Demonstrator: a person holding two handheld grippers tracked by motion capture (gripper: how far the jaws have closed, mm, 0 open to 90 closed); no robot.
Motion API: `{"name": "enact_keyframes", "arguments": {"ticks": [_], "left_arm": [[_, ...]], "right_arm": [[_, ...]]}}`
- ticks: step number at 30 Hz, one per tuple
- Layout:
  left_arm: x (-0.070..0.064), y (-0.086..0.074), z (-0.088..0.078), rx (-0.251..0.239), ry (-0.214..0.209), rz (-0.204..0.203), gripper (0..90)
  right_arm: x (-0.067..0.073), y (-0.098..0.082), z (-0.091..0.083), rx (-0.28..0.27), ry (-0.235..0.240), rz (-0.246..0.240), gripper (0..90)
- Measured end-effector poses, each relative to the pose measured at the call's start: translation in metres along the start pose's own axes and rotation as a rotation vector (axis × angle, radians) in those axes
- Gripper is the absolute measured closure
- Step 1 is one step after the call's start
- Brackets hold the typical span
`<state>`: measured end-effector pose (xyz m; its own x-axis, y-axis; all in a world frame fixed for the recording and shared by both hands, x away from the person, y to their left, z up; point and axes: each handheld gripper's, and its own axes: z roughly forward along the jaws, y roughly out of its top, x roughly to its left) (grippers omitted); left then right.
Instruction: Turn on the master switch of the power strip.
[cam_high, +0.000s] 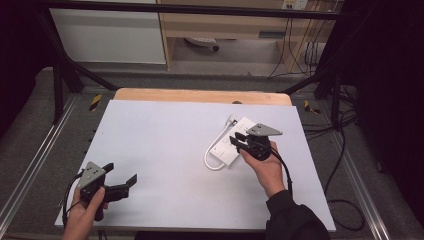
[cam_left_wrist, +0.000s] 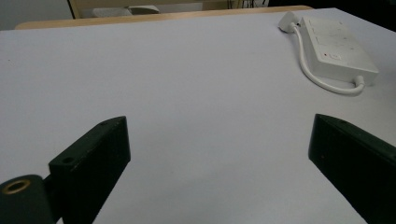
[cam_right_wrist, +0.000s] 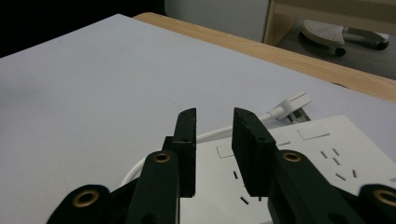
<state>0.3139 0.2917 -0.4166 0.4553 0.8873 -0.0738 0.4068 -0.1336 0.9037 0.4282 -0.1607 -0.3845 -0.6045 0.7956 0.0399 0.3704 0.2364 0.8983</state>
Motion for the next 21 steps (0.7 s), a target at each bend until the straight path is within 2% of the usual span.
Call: {"name": "enact_keyframes", "arguments": {"ticks": [9, 21], "left_arm": [[0.000, 0.000, 0.000, 0.000, 0.004, 0.000, 5.5], [0.001, 0.000, 0.000, 0.000, 0.005, -0.002, 5.5]], "right_arm": [[0.004, -0.001, 0.006, -0.015, 0.017, -0.001, 83.4], [0.007, -0.006, 0.016, 0.005, 0.031, 0.012, 89.6]]}}
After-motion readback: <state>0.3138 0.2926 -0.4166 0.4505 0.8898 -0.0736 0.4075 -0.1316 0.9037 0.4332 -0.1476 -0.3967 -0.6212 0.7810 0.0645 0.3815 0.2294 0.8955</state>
